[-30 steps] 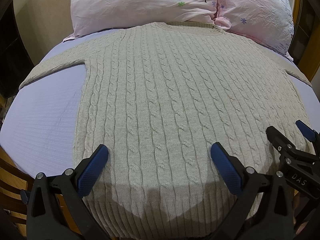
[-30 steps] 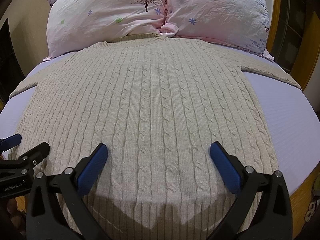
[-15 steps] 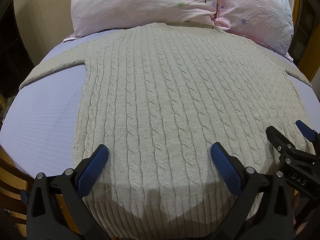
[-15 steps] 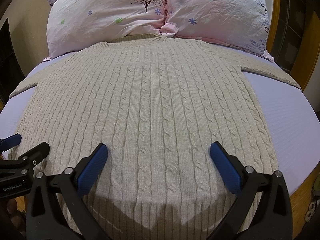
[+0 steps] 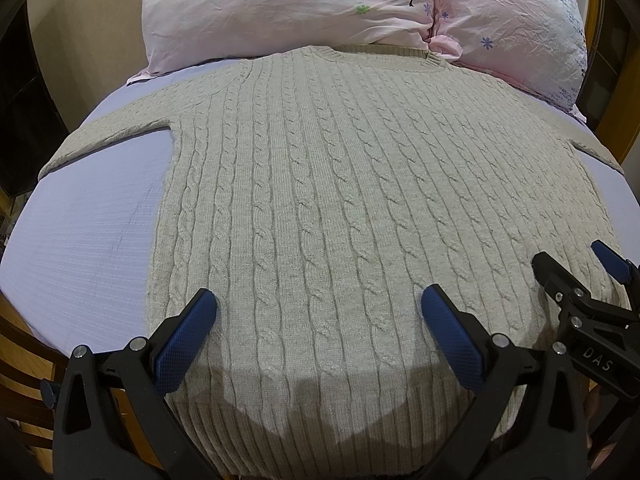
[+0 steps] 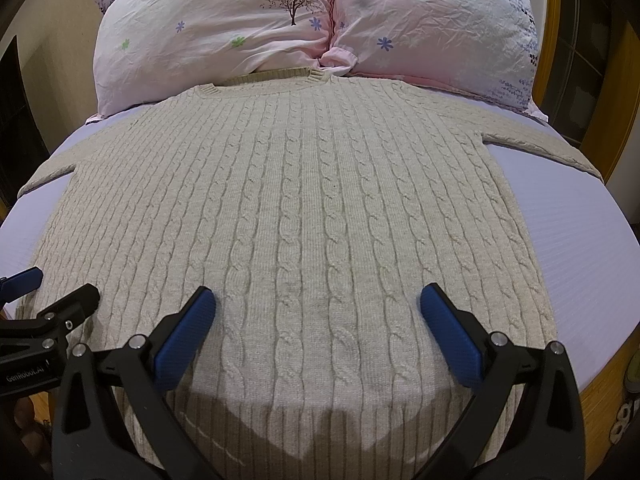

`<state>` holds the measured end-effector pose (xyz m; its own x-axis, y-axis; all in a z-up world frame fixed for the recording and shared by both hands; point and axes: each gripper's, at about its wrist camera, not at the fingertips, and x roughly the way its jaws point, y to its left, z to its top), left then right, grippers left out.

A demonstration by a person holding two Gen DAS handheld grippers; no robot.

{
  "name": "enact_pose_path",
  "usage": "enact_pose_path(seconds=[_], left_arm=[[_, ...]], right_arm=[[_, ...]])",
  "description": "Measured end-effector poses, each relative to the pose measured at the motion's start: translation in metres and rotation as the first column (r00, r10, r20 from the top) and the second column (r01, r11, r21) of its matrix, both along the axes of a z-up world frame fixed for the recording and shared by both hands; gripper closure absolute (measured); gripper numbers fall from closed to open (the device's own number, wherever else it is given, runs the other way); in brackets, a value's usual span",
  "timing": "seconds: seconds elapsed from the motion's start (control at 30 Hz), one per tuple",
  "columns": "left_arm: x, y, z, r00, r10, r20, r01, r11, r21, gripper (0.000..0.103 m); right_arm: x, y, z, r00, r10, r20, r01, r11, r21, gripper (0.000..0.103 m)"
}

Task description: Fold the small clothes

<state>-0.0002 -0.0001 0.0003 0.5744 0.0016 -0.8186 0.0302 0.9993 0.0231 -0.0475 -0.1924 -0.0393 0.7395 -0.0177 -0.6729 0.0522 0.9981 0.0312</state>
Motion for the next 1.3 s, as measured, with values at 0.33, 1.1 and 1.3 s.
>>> enact_pose_path(seconds=[0.33,1.1,1.3], left_arm=[[0.0,0.0,0.0,1.0,0.0,0.001,0.0,1.0,0.0,0.001],[0.001,0.0,-0.001,1.0,-0.004,0.027,0.004,1.0,0.003,0.001],[-0.004,0.002,0.003,0.998,-0.029,0.049,0.029,1.0,0.006,0.001]], right_arm=[[0.0,0.0,0.0,1.0,0.0,0.001,0.0,1.0,0.0,0.002],[-0.001,-0.002,0.0,0.998,0.049,0.042,-0.049,0.999,-0.013,0.002],[-0.006,-0.068,0.039,0.982,0.132,0.132,-0.148,0.982,0.121,0.002]])
